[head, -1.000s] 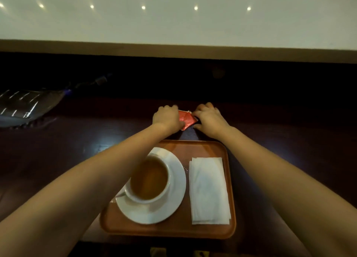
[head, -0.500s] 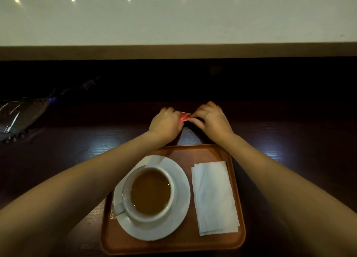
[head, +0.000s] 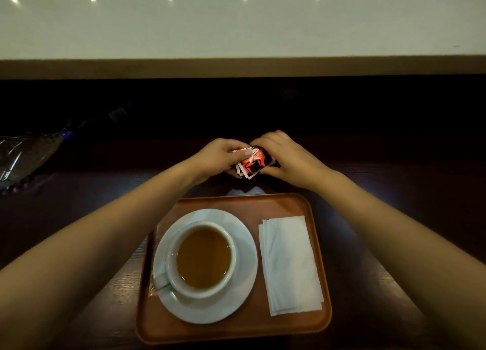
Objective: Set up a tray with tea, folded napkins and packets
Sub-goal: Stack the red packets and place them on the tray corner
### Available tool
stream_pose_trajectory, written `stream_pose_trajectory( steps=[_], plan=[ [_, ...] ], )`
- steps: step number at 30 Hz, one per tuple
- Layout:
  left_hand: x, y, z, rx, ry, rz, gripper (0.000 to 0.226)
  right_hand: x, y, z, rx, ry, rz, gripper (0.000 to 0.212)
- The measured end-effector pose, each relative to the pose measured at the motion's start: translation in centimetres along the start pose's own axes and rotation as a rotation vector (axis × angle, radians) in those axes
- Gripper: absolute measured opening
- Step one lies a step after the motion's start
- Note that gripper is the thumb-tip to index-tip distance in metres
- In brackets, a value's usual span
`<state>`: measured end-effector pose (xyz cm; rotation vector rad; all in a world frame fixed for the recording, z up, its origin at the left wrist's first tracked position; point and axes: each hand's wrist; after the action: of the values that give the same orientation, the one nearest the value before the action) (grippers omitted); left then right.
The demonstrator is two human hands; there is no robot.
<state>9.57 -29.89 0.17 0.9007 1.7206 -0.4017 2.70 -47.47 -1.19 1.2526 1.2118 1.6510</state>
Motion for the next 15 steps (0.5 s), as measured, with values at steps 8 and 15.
stream_pose_trajectory(
  steps=[8, 15],
  plan=[
    [-1.0, -2.6, -0.6, -0.032, -0.029, -0.074, 0.028, -0.7, 0.2, -3.0, 0.0, -0.157, 0.072, 0.066],
    [-1.3, -5.4, -0.8, -0.088, 0.054, 0.007, 0.026, -1.4, 1.0, -5.5, 0.058, -0.183, 0.179, 0.059]
  ],
)
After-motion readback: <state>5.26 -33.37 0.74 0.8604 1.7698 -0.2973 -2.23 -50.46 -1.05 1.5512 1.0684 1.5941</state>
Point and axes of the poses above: each hand's wrist, its own z-axis towards the middle knuckle, its own y-axis out of the back of the hand, x = y × z, and after that the axes turned 7 degrees about -z, right-handed
